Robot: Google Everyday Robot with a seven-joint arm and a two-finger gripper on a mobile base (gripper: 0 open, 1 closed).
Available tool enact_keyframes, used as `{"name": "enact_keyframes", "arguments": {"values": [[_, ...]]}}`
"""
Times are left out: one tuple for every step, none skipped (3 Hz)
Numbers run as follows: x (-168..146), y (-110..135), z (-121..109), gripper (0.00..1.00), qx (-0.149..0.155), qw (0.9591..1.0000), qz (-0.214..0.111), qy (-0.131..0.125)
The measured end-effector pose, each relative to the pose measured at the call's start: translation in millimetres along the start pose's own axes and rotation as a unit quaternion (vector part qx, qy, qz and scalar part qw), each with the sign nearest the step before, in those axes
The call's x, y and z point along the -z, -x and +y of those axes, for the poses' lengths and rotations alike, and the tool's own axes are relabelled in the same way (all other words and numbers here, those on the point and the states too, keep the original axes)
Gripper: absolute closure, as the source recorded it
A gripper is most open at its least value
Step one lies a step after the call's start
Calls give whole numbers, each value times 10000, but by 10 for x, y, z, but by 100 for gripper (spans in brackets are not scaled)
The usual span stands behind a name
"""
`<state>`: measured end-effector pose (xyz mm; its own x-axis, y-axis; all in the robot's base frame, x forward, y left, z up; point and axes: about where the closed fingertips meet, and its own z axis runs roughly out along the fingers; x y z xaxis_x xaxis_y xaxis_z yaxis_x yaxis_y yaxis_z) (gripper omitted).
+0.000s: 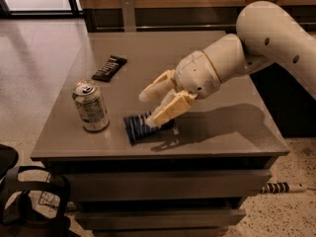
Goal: Move rxbar blueberry near 7up can
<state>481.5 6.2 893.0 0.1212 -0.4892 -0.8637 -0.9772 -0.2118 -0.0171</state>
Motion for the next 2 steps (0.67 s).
{"name": "enact_keyframes", "arguments": {"values": [[-13,8,1,0,7,10000,0,10],[-13,8,1,0,7,10000,0,10]]}}
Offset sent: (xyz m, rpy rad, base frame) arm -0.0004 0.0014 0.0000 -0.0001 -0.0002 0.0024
